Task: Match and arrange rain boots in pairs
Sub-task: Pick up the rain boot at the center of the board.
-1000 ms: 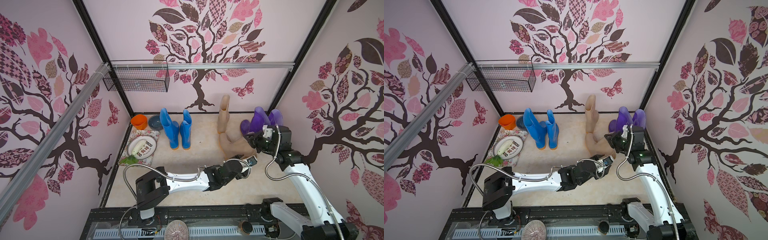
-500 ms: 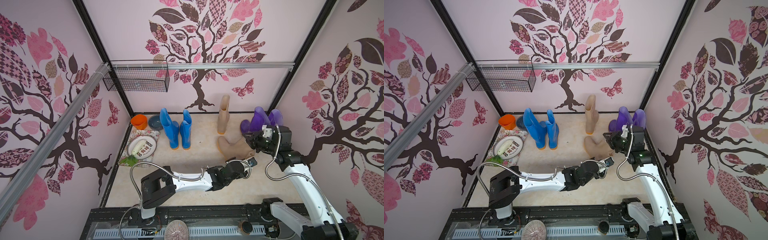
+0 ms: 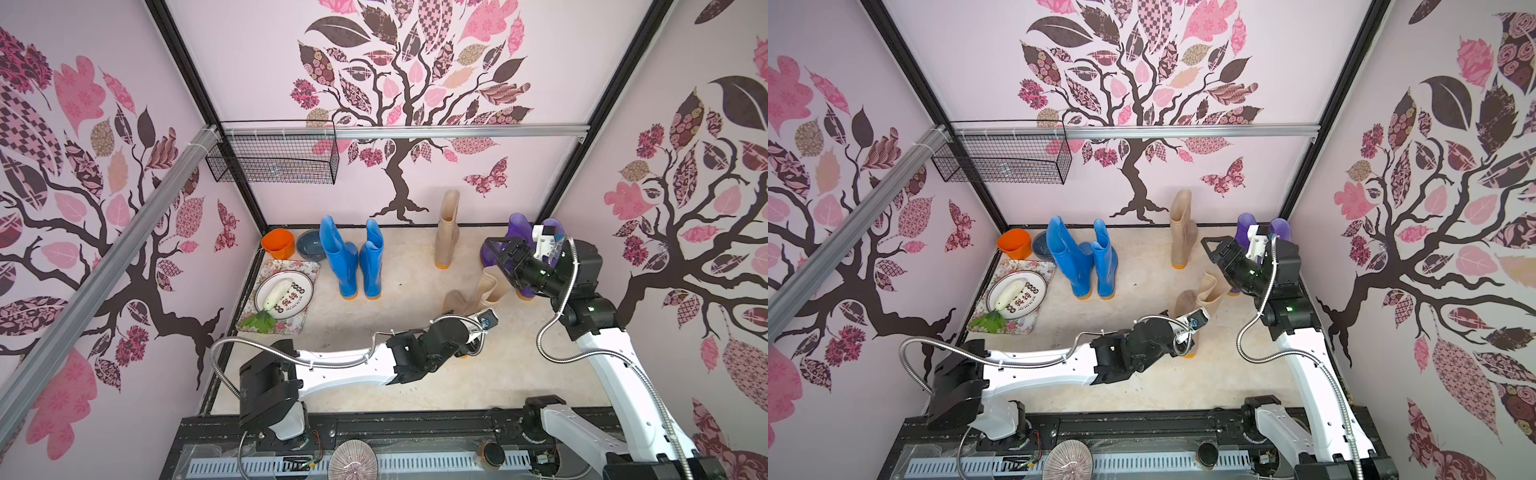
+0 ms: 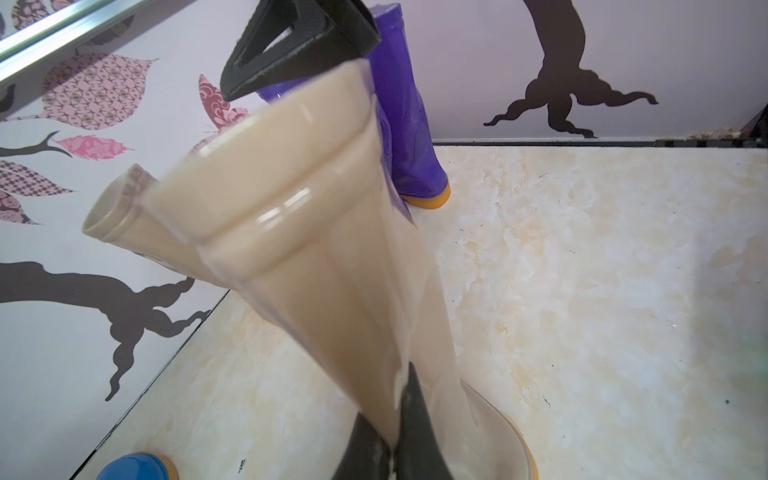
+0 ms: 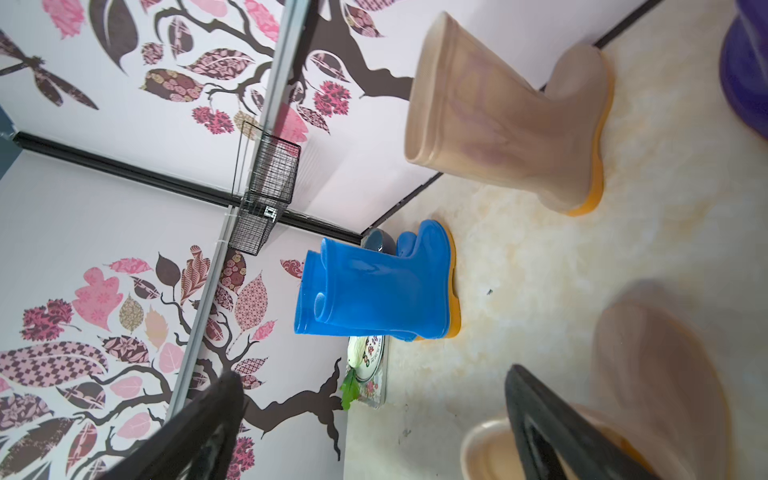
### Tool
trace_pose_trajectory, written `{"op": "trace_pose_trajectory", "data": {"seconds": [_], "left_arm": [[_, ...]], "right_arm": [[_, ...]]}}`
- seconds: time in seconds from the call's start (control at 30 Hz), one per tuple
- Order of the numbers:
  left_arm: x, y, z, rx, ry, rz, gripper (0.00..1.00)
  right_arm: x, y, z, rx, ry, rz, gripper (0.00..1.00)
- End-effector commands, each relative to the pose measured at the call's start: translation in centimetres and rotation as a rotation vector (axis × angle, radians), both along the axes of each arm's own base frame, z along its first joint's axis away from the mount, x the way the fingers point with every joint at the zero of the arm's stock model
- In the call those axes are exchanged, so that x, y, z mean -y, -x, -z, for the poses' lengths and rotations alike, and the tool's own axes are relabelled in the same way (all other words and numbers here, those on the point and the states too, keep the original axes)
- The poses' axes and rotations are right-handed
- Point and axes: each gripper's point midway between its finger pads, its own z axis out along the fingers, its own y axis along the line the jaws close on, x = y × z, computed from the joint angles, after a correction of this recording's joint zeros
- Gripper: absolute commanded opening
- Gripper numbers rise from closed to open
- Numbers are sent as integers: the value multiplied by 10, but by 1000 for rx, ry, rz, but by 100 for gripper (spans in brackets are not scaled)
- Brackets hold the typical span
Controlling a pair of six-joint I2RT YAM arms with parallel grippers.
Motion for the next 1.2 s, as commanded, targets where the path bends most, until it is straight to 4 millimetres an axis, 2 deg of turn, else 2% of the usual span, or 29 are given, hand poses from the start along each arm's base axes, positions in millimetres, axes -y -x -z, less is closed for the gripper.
{"op": "trace_pose_trajectory", "data": {"seconds": [0.0,0.33,0.47,0.73,1.0,1.17], "left_arm": [[-12,3,-40,16,124,-12,0],[-43,-1,-47,-13,109,-49,0],[-55,-8,-50,-35,125,-67,0],[-79,-32,-52,-45,121,-108,0],[-95,-58,-48,-71,103,-129,0],[-100,-75,-53,-72,105,-122,0]], "right_arm": [[4,1,-26,114,110,4,100],[13,0,-54,236,254,33,100],[15,0,-45,218,282,38,100],[16,-2,-6,135,299,30,100],[19,-2,11,96,312,41,100],[19,-3,19,80,313,37,100]]}}
